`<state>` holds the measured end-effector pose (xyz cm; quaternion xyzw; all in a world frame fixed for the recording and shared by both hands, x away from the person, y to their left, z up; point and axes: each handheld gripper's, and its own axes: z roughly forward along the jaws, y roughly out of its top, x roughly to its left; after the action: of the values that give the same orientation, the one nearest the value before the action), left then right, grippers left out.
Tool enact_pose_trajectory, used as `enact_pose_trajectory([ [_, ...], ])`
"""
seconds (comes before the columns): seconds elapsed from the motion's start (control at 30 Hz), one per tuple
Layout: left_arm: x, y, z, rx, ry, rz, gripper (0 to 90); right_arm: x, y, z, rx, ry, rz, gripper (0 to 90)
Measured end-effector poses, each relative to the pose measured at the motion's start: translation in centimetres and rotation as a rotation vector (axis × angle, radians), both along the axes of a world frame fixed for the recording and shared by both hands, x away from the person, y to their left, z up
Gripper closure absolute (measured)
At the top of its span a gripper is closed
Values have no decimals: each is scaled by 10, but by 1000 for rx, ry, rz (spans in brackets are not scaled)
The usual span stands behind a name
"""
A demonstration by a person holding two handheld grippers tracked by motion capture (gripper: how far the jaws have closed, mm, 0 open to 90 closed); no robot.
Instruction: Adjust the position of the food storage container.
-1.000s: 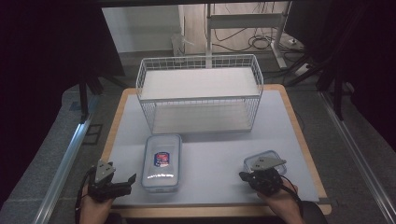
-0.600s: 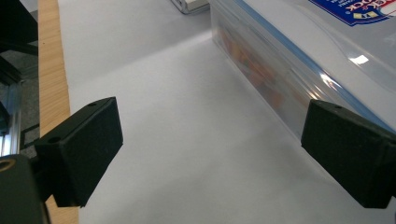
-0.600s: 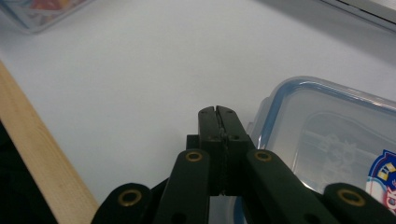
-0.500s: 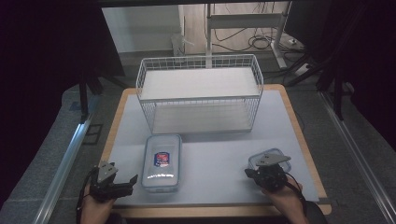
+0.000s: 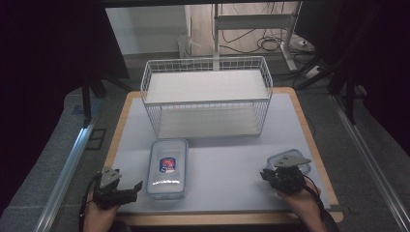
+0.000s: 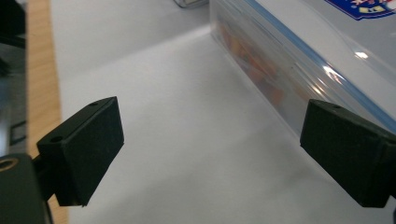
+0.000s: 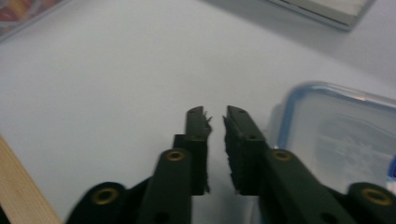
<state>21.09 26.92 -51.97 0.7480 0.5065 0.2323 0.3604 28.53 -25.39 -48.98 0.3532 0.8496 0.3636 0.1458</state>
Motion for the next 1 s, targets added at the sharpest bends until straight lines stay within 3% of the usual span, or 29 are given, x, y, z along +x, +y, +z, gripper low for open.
enact_pose_trajectory([
  [0.13, 1, 5, -3, -8, 25, -12, 69, -3, 5, 1, 19, -30, 22, 591],
  [0.2, 0, 7, -2, -42, 20, -37, 44, -4, 7, 1, 24, -37, 26, 525],
  [0.27, -1, 8, 0, -76, 22, -54, 76, -3, 8, -1, 37, -38, 34, 477],
  [0.3, -2, 8, 1, -89, 22, -75, 127, -3, 8, -2, 41, -37, 37, 456],
  [0.33, -2, 8, 1, -89, 22, -75, 232, -3, 8, -2, 41, -37, 37, 456],
  [0.37, -2, 8, 2, -115, 31, -101, 232, -3, 8, -3, 42, -36, 38, 436],
  [0.4, -2, 8, 2, -158, 56, -137, 384, -2, 8, -3, 49, -36, 38, 414],
  [0.43, -2, 8, 1, -182, 68, -168, 460, -2, 8, -3, 53, -38, 39, 400],
  [0.47, -2, 8, 1, -182, 68, -168, 550, -2, 8, -3, 55, -41, 37, 386],
  [0.53, 0, 2, -1, -186, 100, -214, 726, -1, 8, -3, 61, -40, 30, 364],
  [0.63, 2, -3, 0, -184, 107, -235, 890, 0, 7, -4, 70, -37, 26, 348],
  [0.67, 2, -6, 0, -155, 93, -235, 899, 0, 7, -5, 71, -38, 25, 336],
  [0.73, 2, -6, 0, -153, 91, -239, 900, 0, 7, -4, 74, -39, 27, 329],
  [1.0, 5, -10, -2, -209, 108, -246, 900, -1, 9, -5, 75, -40, 32, 321],
])
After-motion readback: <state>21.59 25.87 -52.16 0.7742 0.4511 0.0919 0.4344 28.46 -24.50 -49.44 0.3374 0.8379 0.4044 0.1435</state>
